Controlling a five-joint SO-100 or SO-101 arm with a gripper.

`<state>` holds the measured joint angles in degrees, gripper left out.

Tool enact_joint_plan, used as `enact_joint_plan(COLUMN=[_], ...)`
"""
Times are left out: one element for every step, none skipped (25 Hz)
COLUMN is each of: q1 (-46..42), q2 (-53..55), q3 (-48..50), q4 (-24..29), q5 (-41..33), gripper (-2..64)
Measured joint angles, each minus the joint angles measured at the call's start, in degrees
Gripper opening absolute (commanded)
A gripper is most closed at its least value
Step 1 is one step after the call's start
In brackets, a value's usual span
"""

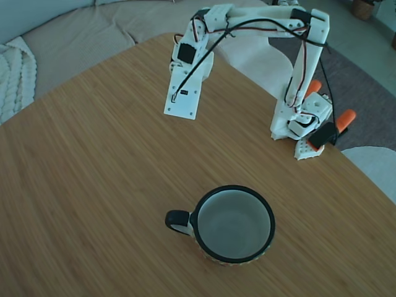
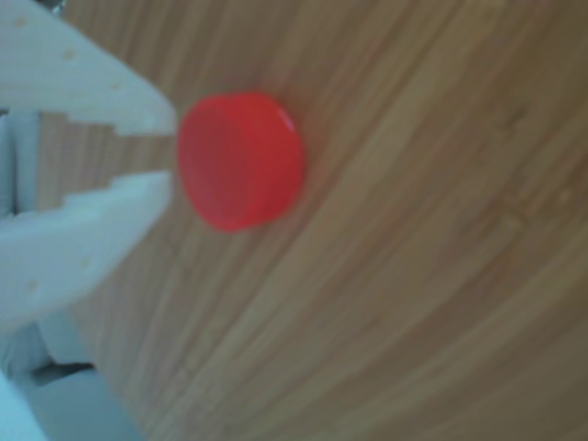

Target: Grasp a red cap and put it in the cup.

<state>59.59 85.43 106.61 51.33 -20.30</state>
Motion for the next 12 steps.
enact_joint_plan(q1=[0.26, 0.35, 0.44, 0.44, 0.44, 0.35, 0.53, 1.05, 1.49, 1.58, 1.58, 1.49], q2=[-0.35, -0.97, -1.41, -1.49, -1.49, -1.49, -1.49, -1.49, -1.49, -1.58, -1.67, -1.67], q3=[0.0, 0.0, 0.0, 0.0, 0.0, 0.0, 0.0, 0.0, 0.0, 0.0, 0.0, 0.0], q4=[0.0, 0.0, 0.0, 0.0, 0.0, 0.0, 0.0, 0.0, 0.0, 0.0, 0.0, 0.0], q5=[0.0, 0.09, 0.0, 0.0, 0.09, 0.0, 0.0, 0.0, 0.0, 0.0, 0.09, 0.0], gripper=[2.3, 5.3, 9.9, 15.0, 20.0, 24.3, 27.8, 31.0, 33.8, 36.6, 39.2, 41.2])
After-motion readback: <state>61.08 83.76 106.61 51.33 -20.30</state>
